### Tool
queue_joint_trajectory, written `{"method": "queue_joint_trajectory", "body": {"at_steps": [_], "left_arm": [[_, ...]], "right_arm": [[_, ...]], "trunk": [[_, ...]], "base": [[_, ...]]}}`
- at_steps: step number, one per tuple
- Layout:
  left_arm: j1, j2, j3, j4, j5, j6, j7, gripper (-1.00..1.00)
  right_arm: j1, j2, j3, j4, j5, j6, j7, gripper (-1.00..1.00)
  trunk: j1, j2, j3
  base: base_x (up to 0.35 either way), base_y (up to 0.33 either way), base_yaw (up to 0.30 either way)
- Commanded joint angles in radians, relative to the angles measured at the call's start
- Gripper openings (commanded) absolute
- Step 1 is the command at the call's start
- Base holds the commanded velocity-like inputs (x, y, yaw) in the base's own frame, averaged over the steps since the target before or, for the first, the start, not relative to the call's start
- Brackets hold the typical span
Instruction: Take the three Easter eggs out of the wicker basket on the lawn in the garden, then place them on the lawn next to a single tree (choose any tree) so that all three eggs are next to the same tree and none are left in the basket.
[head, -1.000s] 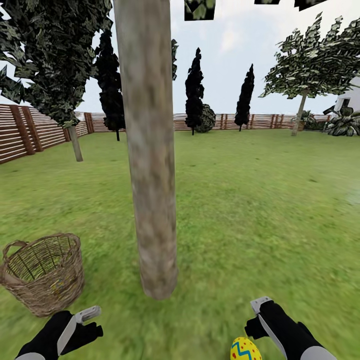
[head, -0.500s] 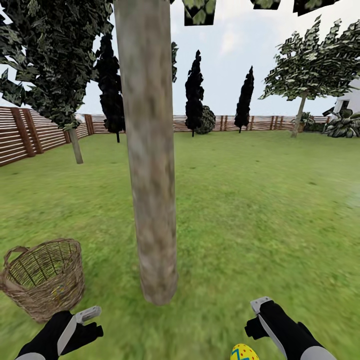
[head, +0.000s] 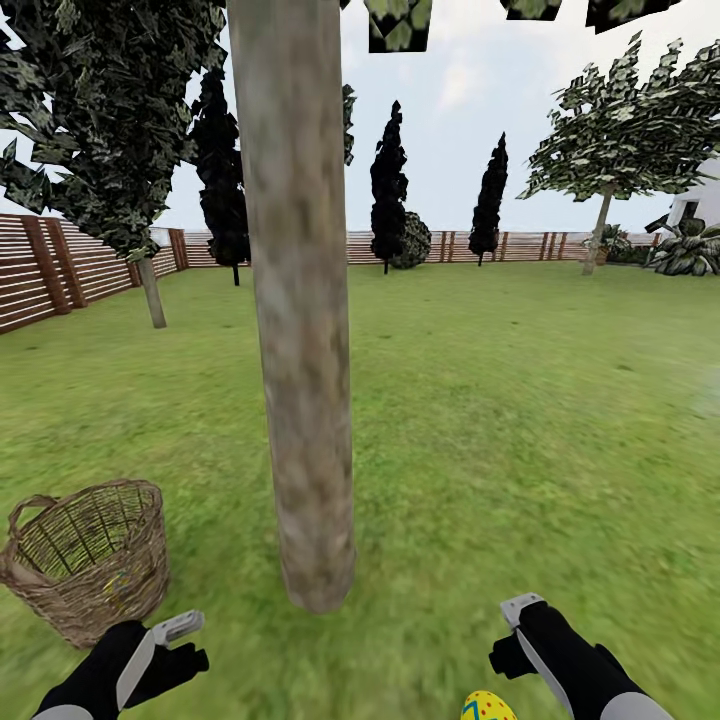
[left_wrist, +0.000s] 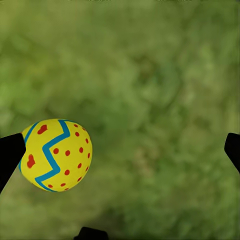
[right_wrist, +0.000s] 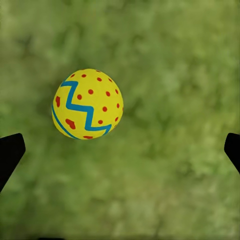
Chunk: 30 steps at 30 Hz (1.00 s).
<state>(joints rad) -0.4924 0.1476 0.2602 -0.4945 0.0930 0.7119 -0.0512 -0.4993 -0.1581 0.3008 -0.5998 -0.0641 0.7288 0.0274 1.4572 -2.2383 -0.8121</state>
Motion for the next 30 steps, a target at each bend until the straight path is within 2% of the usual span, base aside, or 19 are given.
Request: {"method": "queue_joint_trajectory", "body": {"at_steps": [1,7,14,25,30], "left_arm": [[-0.001,0.000,0.004,-0.003,0.007,0.005,0.001,1.00],[-0.001,0.000,0.004,-0.001,0.008,0.005,0.001,1.00],[0.000,0.000,0.004,0.000,0.011,0.006,0.001,1.00],[-0.001,0.001,0.006,0.000,0.011,0.007,-0.003,1.00],[-0.001,0.001,0.011,-0.005,0.012,0.006,-0.011,1.00]], "right_arm": [[-0.001,-0.001,0.006,-0.001,-0.006,0.004,-0.001,1.00],[-0.001,-0.001,0.007,-0.001,-0.006,0.004,-0.001,1.00],[-0.001,-0.001,0.006,-0.001,-0.006,0.005,-0.001,1.00],[-0.001,-0.002,0.006,0.000,-0.006,0.006,-0.002,1.00],[-0.001,-0.002,0.006,0.000,-0.006,0.005,-0.003,1.00]], "trunk": [[0.000,0.000,-0.001],[0.000,0.000,-0.001],[0.000,0.000,-0.001],[0.000,0.000,-0.001],[0.000,0.000,-0.001]], "base": [[0.000,0.000,0.000],[-0.050,0.000,0.000],[-0.311,0.039,0.000],[-0.327,0.160,0.000],[-0.141,0.276,0.000]]}}
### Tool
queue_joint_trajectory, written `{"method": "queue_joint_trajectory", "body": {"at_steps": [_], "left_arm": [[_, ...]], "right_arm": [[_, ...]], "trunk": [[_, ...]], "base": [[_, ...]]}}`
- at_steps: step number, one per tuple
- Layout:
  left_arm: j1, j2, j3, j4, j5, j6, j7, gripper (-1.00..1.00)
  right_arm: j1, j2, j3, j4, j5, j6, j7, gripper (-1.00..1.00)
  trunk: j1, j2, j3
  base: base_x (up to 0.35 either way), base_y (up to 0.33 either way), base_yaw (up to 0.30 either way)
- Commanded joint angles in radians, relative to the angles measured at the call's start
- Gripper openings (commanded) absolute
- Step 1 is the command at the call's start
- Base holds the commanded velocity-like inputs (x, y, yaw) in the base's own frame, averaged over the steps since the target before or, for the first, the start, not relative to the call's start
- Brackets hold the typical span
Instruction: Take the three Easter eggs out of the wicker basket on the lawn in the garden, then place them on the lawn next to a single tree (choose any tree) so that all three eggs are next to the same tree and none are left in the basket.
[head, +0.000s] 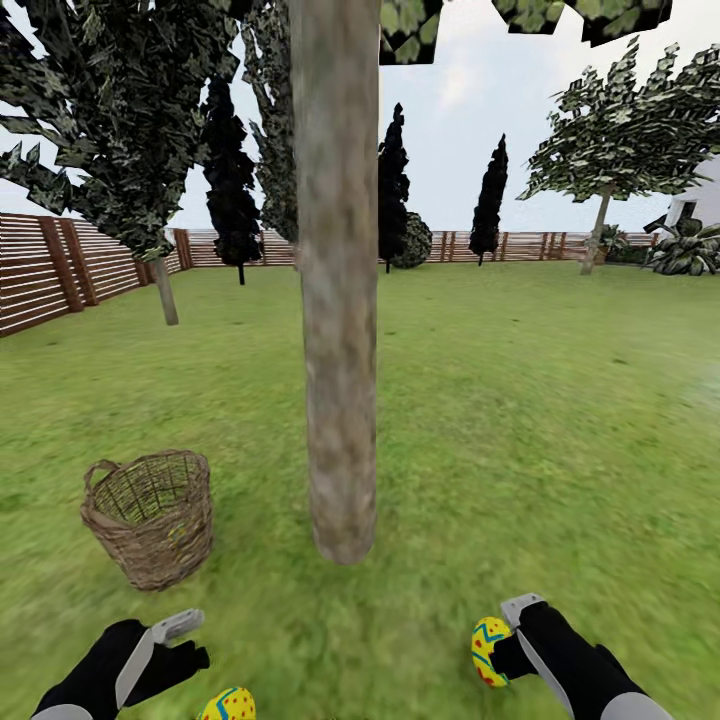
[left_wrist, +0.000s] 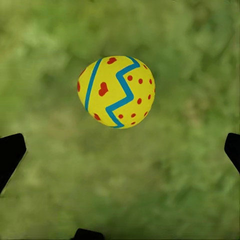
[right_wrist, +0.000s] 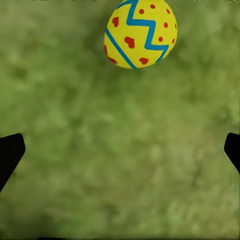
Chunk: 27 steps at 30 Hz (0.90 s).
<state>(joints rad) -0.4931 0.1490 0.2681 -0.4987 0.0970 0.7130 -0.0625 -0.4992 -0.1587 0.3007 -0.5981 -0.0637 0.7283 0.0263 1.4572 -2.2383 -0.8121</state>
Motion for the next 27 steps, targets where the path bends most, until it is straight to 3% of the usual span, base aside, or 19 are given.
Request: {"method": "queue_joint_trajectory", "body": {"at_steps": [1,27], "left_arm": [[0.000,0.000,0.003,-0.001,0.007,0.005,0.000,1.00],[0.000,0.000,-0.007,0.005,0.000,0.006,0.010,1.00]], "right_arm": [[-0.001,-0.001,0.006,-0.002,-0.006,0.005,-0.002,1.00],[-0.001,-0.002,0.005,-0.002,-0.007,0.006,0.000,1.00]], "trunk": [[0.000,0.000,-0.001],[0.000,0.000,-0.001]], "base": [[-0.028,0.312,0.000],[-0.033,0.325,0.000]]}}
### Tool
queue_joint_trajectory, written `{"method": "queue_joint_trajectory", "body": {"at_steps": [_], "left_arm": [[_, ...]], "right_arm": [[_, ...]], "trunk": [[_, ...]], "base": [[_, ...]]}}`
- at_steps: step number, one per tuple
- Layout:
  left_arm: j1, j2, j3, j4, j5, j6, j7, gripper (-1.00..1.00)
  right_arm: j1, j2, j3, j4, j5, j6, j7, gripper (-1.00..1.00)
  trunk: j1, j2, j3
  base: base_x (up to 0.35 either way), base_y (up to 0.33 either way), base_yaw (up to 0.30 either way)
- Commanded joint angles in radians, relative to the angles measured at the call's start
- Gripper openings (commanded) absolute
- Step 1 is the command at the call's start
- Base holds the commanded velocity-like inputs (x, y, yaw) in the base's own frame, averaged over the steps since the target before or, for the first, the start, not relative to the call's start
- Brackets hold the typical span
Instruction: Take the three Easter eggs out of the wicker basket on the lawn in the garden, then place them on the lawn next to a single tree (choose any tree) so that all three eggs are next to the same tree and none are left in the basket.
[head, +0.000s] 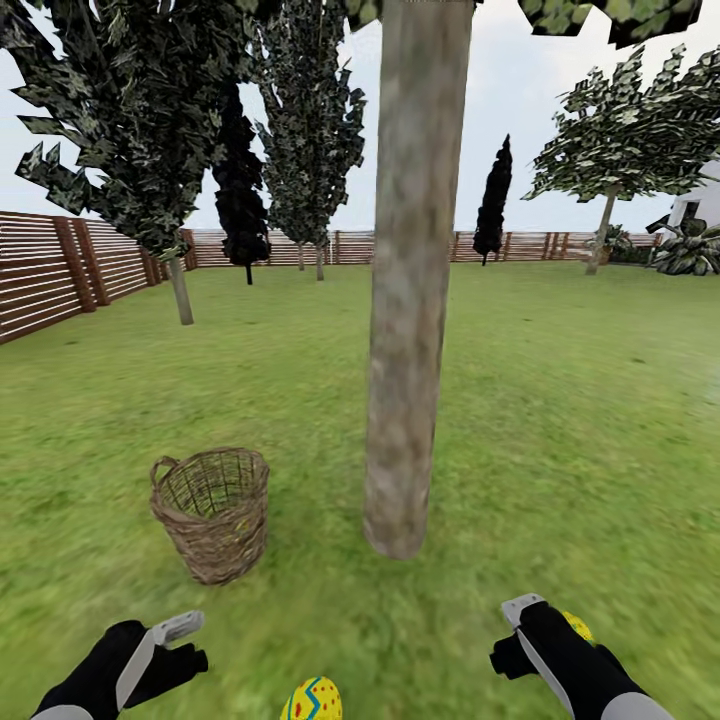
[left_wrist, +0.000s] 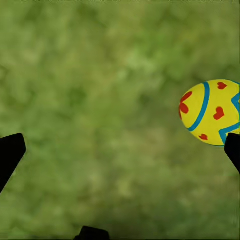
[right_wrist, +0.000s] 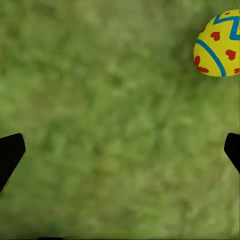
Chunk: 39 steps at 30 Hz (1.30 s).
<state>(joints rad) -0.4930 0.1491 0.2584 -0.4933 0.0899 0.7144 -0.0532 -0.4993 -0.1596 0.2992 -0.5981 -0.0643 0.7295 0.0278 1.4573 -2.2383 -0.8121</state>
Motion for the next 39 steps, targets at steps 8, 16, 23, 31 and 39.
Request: {"method": "queue_joint_trajectory", "body": {"at_steps": [8,16,23,31,39], "left_arm": [[0.000,0.000,0.001,0.001,0.005,0.005,0.001,1.00],[0.000,0.000,0.001,0.001,0.007,0.005,0.001,1.00],[0.000,0.000,0.001,0.001,0.007,0.005,0.001,1.00],[0.000,0.000,0.004,0.000,0.007,0.005,0.001,1.00],[0.000,0.000,0.004,0.001,0.007,0.005,0.001,1.00]], "right_arm": [[-0.001,-0.003,0.005,-0.001,-0.007,0.012,0.000,1.00],[-0.001,-0.009,0.006,-0.001,-0.009,0.013,0.003,1.00],[-0.001,-0.009,0.006,-0.001,-0.009,0.013,0.003,1.00],[-0.001,-0.009,0.006,-0.001,-0.009,0.013,0.003,1.00],[-0.001,-0.009,0.006,-0.001,-0.009,0.013,0.003,1.00]], "trunk": [[0.000,-0.001,-0.001],[0.000,-0.001,-0.001],[0.000,-0.001,-0.001],[0.000,-0.001,-0.001],[0.000,-0.001,-0.001]], "base": [[-0.076,0.328,-0.118],[-0.076,0.328,-0.283],[-0.076,0.328,-0.287],[-0.076,0.328,-0.288],[-0.076,0.328,-0.288]]}}
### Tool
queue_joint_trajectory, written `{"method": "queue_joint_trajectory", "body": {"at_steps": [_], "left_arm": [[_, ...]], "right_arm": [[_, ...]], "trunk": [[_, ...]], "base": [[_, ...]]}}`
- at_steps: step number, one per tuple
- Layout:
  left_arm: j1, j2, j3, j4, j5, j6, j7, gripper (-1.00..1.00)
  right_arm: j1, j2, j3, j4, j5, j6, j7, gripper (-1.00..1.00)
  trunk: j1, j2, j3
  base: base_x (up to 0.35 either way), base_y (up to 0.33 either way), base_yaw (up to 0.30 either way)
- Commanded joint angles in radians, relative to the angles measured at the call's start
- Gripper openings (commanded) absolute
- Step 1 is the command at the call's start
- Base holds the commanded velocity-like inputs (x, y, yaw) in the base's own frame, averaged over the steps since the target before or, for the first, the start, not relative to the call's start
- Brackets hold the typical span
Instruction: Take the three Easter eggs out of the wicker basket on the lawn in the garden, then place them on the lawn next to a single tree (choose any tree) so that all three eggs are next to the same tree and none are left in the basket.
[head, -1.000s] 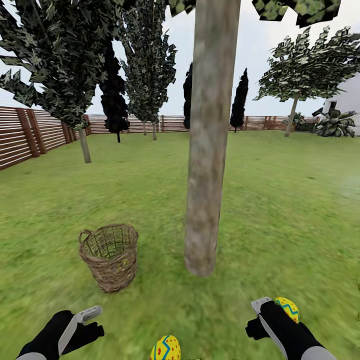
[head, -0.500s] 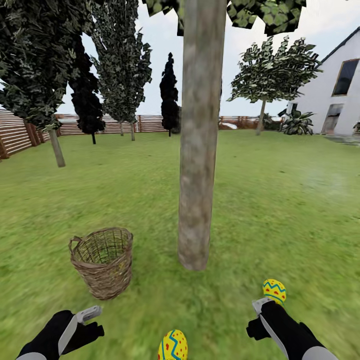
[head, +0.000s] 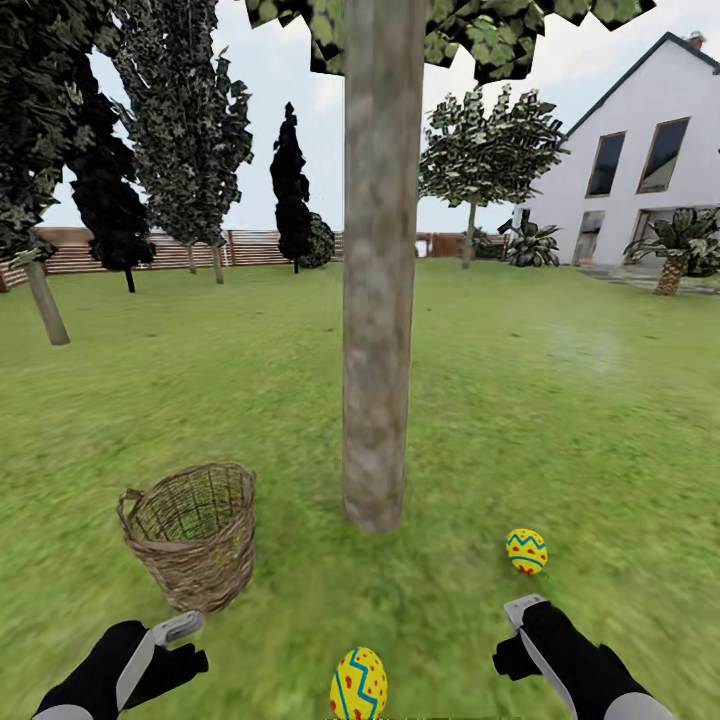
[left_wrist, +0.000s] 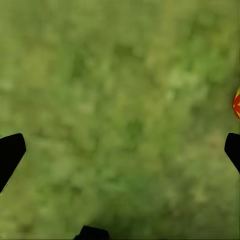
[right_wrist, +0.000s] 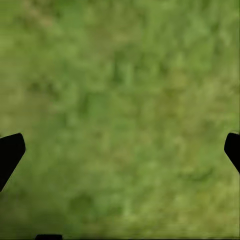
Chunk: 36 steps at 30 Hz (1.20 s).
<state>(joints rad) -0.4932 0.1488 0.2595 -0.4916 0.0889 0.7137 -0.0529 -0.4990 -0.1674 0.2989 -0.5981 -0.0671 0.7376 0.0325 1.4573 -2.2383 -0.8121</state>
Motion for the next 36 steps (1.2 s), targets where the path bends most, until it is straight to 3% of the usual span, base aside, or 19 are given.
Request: {"method": "queue_joint_trajectory", "body": {"at_steps": [1,36], "left_arm": [[0.000,0.000,0.003,-0.002,0.008,0.005,0.001,1.00],[0.000,0.000,0.003,-0.001,0.008,0.005,0.001,1.00]], "right_arm": [[-0.001,-0.001,0.006,-0.001,-0.007,0.005,-0.002,1.00],[-0.001,0.000,0.008,-0.001,-0.007,0.005,-0.002,1.00]], "trunk": [[0.000,0.000,-0.001],[0.000,0.000,-0.001]], "base": [[-0.076,0.328,-0.287],[-0.081,0.328,-0.287]]}}
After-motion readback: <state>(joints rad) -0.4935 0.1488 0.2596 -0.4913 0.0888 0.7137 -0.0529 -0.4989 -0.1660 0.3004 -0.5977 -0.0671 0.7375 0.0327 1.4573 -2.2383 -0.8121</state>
